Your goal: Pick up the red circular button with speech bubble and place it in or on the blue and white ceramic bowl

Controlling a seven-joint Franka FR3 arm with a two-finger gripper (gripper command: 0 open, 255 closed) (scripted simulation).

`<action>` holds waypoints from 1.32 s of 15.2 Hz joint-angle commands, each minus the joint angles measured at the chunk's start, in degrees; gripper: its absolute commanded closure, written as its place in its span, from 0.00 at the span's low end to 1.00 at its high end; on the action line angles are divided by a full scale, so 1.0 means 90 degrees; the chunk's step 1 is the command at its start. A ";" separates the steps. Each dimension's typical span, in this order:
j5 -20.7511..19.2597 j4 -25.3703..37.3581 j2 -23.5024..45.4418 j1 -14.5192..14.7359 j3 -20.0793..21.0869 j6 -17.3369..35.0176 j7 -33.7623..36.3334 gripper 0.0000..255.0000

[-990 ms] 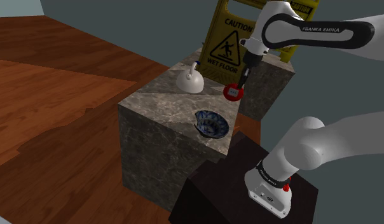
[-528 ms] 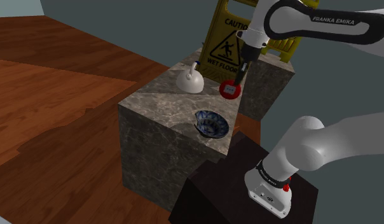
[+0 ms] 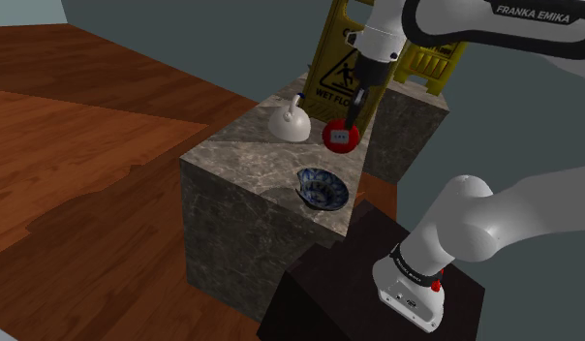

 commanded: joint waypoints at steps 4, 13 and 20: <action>0.0032 -0.0364 -0.0028 0.0022 0.0047 0.0334 0.0062 1.00; 0.0029 -0.1114 0.0004 0.0022 0.0045 0.1115 0.0070 1.00; 0.0026 -0.1639 0.0124 0.0021 0.0044 0.1760 0.0077 1.00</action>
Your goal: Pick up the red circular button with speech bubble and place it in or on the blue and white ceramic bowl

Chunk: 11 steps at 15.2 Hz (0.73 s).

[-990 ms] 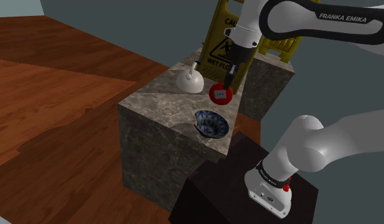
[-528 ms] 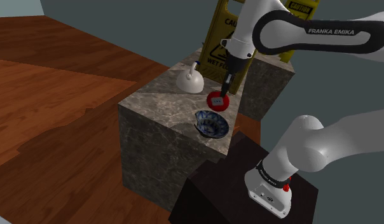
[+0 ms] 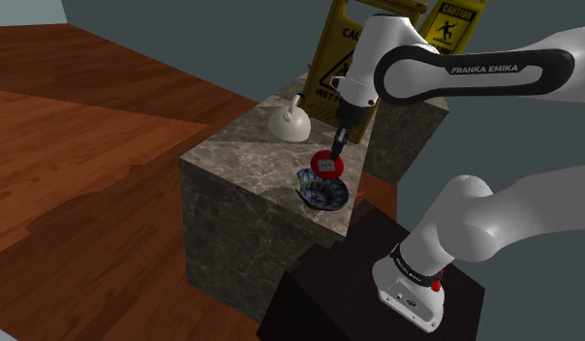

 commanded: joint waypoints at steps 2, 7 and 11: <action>0.0001 -0.0209 0.0075 0.0002 0.0003 0.0288 0.0007 1.00; 0.0000 -0.0275 0.0103 0.0001 0.0002 0.0382 0.0008 1.00; 0.0000 -0.0275 0.0103 0.0002 0.0003 0.0382 0.0008 0.00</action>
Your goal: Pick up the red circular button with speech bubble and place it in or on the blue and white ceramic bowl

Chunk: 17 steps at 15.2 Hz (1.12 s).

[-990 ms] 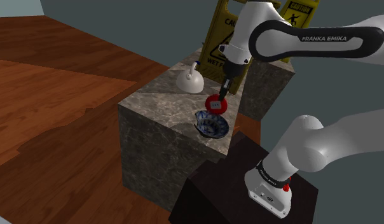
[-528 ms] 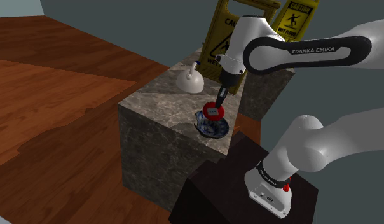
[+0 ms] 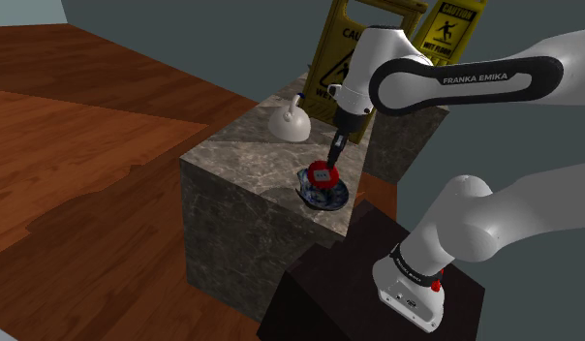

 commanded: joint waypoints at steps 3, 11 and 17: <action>0.0000 0.0000 0.0000 0.0000 0.0000 0.0001 0.0000 0.00; 0.0009 0.0717 -0.0156 0.0005 0.0007 -0.0872 -0.0002 0.00; 0.0009 0.0717 -0.0155 0.0005 0.0007 -0.0872 -0.0002 0.00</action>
